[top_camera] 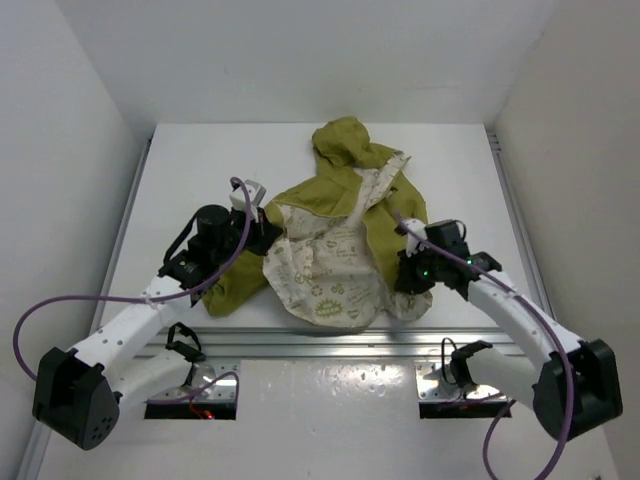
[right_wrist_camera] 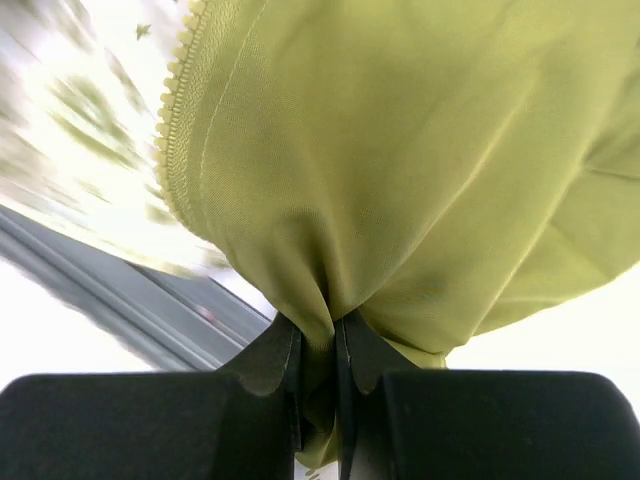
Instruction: Zip up the jacket
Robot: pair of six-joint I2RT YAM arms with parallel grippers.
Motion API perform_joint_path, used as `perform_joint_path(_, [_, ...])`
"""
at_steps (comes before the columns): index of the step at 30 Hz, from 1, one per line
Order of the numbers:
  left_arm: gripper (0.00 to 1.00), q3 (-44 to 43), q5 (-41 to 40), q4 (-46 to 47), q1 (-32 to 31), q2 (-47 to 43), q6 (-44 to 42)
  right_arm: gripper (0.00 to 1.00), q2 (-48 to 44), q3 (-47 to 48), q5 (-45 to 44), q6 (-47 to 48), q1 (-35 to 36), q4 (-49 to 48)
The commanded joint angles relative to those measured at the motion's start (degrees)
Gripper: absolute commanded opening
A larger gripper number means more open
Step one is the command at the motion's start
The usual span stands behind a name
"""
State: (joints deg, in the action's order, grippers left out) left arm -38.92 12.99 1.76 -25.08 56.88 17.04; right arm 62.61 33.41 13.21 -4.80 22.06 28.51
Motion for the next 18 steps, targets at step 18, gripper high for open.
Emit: perform_joint_path(18, [0.00, -1.69, -18.77, -17.58, 3.46, -6.70, -19.23, 0.10, -4.51, 8.08, 37.76, -7.95, -34.53, 4.09])
